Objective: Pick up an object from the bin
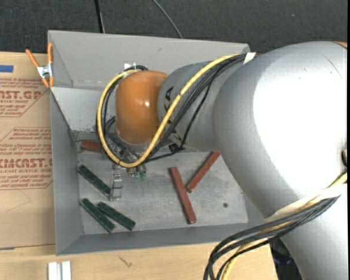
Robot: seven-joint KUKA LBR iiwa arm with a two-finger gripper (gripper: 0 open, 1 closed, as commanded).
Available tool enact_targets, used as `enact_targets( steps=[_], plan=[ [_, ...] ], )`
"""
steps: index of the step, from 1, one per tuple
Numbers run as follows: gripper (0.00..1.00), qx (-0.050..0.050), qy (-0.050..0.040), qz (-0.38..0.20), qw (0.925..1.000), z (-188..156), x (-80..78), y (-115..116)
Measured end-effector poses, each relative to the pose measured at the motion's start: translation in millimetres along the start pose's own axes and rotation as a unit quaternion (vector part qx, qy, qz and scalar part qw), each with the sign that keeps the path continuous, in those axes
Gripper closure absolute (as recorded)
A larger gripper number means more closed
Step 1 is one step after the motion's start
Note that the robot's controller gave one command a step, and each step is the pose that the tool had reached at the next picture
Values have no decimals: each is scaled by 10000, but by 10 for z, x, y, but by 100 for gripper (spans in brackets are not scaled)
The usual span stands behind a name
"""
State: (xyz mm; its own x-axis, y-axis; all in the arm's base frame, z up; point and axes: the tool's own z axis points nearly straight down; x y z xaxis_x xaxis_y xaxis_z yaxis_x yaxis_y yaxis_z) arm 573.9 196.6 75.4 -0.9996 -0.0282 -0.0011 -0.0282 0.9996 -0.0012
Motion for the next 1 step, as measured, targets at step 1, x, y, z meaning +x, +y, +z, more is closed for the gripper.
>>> enact_targets(
  steps=[1],
  plan=[
    [0,-19,-12,-1066,9943,21,253,171]
  ],
)
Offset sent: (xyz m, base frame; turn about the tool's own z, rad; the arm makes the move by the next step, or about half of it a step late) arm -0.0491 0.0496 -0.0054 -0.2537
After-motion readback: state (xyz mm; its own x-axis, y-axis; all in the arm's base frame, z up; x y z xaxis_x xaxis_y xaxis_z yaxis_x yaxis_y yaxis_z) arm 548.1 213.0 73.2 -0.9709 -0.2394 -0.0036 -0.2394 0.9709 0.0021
